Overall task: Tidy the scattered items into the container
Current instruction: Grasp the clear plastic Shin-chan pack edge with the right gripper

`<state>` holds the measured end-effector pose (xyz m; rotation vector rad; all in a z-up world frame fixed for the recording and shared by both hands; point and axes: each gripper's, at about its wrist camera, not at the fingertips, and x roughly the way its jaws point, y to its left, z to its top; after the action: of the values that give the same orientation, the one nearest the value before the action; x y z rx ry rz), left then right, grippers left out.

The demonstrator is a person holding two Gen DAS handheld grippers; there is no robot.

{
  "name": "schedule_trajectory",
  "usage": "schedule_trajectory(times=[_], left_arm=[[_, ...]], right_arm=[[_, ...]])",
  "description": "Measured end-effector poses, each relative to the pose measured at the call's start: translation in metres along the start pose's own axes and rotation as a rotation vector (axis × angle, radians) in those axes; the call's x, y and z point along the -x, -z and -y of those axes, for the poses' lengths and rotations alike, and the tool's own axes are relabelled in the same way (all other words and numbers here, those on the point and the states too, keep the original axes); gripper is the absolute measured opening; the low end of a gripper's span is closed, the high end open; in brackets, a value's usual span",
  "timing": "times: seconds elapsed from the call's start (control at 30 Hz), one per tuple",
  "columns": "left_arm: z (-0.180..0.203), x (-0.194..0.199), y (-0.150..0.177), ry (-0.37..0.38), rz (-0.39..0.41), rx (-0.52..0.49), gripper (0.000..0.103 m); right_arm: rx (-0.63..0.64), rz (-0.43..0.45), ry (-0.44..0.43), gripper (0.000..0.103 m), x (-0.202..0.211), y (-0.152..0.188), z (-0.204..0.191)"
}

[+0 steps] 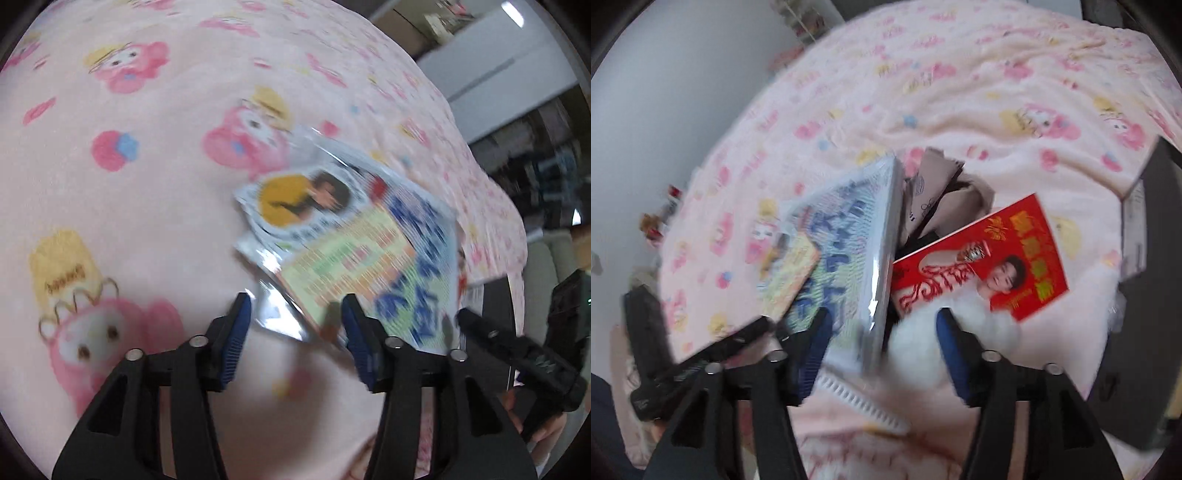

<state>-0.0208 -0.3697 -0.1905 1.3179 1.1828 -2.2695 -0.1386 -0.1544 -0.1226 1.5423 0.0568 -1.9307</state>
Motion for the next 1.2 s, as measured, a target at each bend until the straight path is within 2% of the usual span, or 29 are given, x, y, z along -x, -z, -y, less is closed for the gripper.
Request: schedule_trajectory(times=[0.07, 0.13, 0.2, 0.27, 0.4, 0.43, 0.57, 0.63, 0.7, 0.8, 0.87, 0.93, 1.03, 1.13, 1.2], left_arm=[[-0.011, -0.012, -0.006, 0.004, -0.010, 0.037, 0.060], [-0.018, -0.022, -0.010, 0.053, -0.046, 0.085, 0.060], [-0.013, -0.023, -0.010, 0.109, -0.071, 0.080, 0.061], [-0.001, -0.019, -0.007, 0.097, -0.071, 0.037, 0.061], [0.026, -0.010, 0.000, 0.166, -0.101, -0.036, 0.061], [0.033, -0.007, 0.002, 0.161, -0.102, -0.059, 0.060], [0.062, 0.017, 0.010, 0.057, 0.002, -0.159, 0.060], [0.074, 0.026, 0.014, 0.096, 0.011, -0.208, 0.060], [0.091, 0.021, 0.018, 0.158, -0.038, -0.263, 0.060], [0.091, 0.006, 0.032, 0.143, -0.139, -0.293, 0.060], [0.082, -0.004, 0.037, 0.167, -0.223, -0.245, 0.060], [0.068, -0.010, 0.042, 0.192, -0.291, -0.166, 0.060], [0.060, -0.014, 0.053, 0.165, -0.323, -0.150, 0.059], [0.061, -0.022, 0.058, 0.223, -0.365, -0.124, 0.058], [0.063, -0.027, 0.057, 0.218, -0.371, -0.129, 0.056]], right_arm=[[0.030, -0.039, 0.021, 0.056, -0.021, -0.009, -0.005], [0.036, -0.067, -0.044, 0.029, -0.033, -0.014, -0.010], [0.059, -0.062, -0.035, 0.026, -0.034, -0.015, -0.018], [0.085, -0.027, -0.048, 0.024, -0.023, -0.012, -0.024], [0.081, 0.080, -0.058, 0.020, 0.019, -0.001, -0.026], [0.086, 0.105, -0.053, 0.019, 0.030, 0.004, -0.027], [0.051, 0.169, -0.050, 0.017, 0.066, 0.027, -0.018], [0.018, 0.188, -0.038, 0.017, 0.074, 0.037, -0.008], [-0.009, 0.211, -0.038, 0.017, 0.079, 0.042, -0.002], [-0.045, 0.255, -0.042, 0.017, 0.090, 0.050, 0.005], [-0.075, 0.279, -0.037, 0.017, 0.093, 0.057, 0.009], [-0.110, 0.266, -0.027, 0.018, 0.089, 0.062, 0.015], [-0.121, 0.247, 0.029, 0.018, 0.079, 0.062, 0.022], [-0.083, 0.238, 0.119, 0.017, 0.063, 0.047, 0.027], [-0.073, 0.218, 0.125, 0.016, 0.054, 0.041, 0.029]])
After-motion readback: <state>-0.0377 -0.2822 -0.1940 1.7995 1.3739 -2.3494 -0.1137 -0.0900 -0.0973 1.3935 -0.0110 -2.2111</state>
